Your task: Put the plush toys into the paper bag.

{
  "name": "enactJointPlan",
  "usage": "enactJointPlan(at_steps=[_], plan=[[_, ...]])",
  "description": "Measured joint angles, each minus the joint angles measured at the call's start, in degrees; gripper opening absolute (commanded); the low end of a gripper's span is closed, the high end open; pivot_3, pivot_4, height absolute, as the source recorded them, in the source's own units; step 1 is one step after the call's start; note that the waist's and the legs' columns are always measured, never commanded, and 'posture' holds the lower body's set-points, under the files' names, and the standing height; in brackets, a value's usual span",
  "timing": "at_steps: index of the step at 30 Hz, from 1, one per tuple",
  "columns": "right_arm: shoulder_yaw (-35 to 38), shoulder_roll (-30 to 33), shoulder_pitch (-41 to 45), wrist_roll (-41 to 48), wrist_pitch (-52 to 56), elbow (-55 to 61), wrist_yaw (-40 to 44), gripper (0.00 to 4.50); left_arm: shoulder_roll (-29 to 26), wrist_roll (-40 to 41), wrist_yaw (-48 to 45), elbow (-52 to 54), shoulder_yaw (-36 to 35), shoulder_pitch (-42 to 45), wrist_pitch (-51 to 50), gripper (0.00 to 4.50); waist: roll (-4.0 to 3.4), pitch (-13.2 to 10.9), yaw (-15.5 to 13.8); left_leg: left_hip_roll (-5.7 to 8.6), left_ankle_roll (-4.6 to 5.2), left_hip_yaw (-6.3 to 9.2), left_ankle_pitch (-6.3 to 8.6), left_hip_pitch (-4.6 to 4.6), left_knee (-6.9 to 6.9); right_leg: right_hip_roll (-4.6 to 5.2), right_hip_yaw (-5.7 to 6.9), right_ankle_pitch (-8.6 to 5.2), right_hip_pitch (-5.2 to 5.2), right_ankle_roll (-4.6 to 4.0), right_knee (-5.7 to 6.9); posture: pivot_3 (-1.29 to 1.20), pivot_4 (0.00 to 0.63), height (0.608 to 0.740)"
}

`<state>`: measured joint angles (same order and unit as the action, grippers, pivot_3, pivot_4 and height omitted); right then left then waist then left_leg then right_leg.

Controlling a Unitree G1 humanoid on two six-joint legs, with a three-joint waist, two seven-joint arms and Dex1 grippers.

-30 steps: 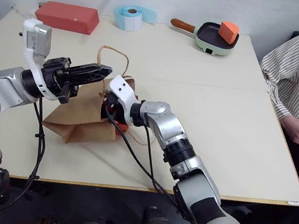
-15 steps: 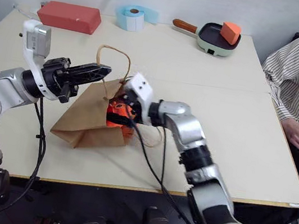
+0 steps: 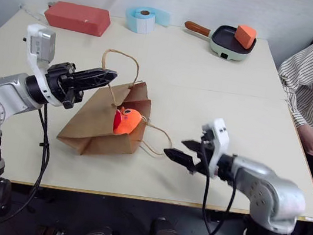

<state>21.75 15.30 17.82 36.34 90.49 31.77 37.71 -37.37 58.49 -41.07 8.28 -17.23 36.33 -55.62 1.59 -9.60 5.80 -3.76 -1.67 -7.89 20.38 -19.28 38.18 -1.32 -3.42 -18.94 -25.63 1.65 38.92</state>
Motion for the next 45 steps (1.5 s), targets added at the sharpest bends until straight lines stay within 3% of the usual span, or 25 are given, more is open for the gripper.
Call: enactJointPlan(at_steps=[4, 10, 11, 13, 24, 30, 34, 37, 40, 45], plan=[[2.07, -6.11, -0.63, 1.08, 1.70, -4.22, -5.93, 4.47, -0.02, -0.03, -0.33, -0.03, 0.04, 0.02, 0.00, 0.00, 0.01, 0.01, 0.30, 0.03, 0.00, -0.03, 0.00, 0.04, 0.00, 0.00, -0.03, 0.00, 0.01, 0.00, 0.02, 0.00, 0.150, 0.740], [6.53, -17.74, 8.23, 0.73, 1.47, -15.11, -13.25, 4.47, -0.04, -0.13, -0.31, -0.05, 0.19, 0.65, 0.03, 0.00, 0.05, 0.04, 0.83, 0.02, -0.03, -0.03, -0.03, 0.09, 0.01, -0.05, -0.02, 0.01, 0.02, -0.02, 0.07, 0.00, 0.150, 0.740], [6.78, -19.19, 9.91, 0.41, 0.59, -17.40, -14.50, 4.30, -0.04, -0.13, -0.27, -0.05, 0.20, 0.70, 0.03, 0.00, 0.05, 0.04, 0.86, 0.02, -0.04, -0.03, -0.03, 0.08, 0.00, -0.05, -0.02, 0.01, 0.01, -0.02, 0.07, 0.00, 0.150, 0.740], [6.73, -20.53, 11.20, -0.41, -1.52, -20.07, -16.25, 3.88, -0.04, -0.13, -0.12, -0.04, 0.19, 0.98, 0.03, 0.00, 0.06, 0.04, 0.71, 0.02, -0.03, -0.01, -0.03, 0.06, -0.01, -0.05, 0.00, 0.01, 0.01, -0.02, 0.03, 0.00, 0.150, 0.740], [5.87, -17.33, 10.16, 3.99, -4.27, -17.49, -16.24, 0.10, -0.07, -0.10, 1.32, 0.06, 0.14, 1.11, 0.03, 0.00, 0.05, 0.04, 0.51, 0.02, -0.02, 0.00, -0.02, 0.01, -0.05, -0.04, 0.01, 0.01, 0.01, -0.02, -0.06, 0.00, 0.150, 0.740], [12.38, -14.30, 14.45, 17.25, 1.03, -11.86, -12.82, 0.04, 0.69, -0.12, 1.54, -0.15, 0.17, 2.08, 0.36, 0.00, 0.00, 0.00, 0.45, 0.03, -0.02, 0.01, -0.02, 0.00, -0.05, -0.04, 0.01, 0.01, 0.01, -0.01, -0.06, 0.00, 0.150, 0.740], [19.47, -8.08, 25.14, 28.69, 1.64, -11.92, -14.61, 0.04, 2.31, -0.13, 2.15, -0.82, 0.19, 5.60, 1.48, 0.00, -0.02, -0.02, 0.34, 0.03, -0.01, 0.02, -0.02, -0.02, -0.04, -0.04, 0.02, 0.01, 0.01, -0.01, -0.09, 0.00, 0.150, 0.740], [20.56, -1.81, 30.18, 33.43, 0.81, -13.13, -17.46, 0.04, 3.96, -0.90, 2.80, -2.77, 0.17, 7.25, 3.71, 0.00, -0.08, -0.05, 0.38, 0.03, 0.00, 0.01, -0.02, -0.04, -0.11, -0.04, 0.01, 0.01, 0.01, -0.01, -0.17, 0.00, 0.150, 0.740], [17.67, 3.18, 31.77, 33.26, -1.59, -12.36, -19.38, 0.04, 6.65, -3.88, 3.71, -5.50, 0.51, 7.91, 7.52, 0.00, -0.07, -0.05, 0.47, 0.01, 0.00, 0.01, -0.02, -0.04, -0.16, -0.05, 0.01, 0.01, 0.01, -0.01, -0.25, 0.00, 0.150, 0.740], [1.45, 6.58, 21.54, 23.06, -12.98, -5.87, -18.37, 0.04, 10.49, -12.73, 2.37, -7.62, 7.57, 5.85, 15.28, 0.00, -0.06, -0.04, 0.41, 0.03, 0.00, -0.01, -0.02, -0.11, -0.22, -0.05, -0.02, 0.02, -0.01, 0.01, -0.38, 0.00, 0.150, 0.740]])
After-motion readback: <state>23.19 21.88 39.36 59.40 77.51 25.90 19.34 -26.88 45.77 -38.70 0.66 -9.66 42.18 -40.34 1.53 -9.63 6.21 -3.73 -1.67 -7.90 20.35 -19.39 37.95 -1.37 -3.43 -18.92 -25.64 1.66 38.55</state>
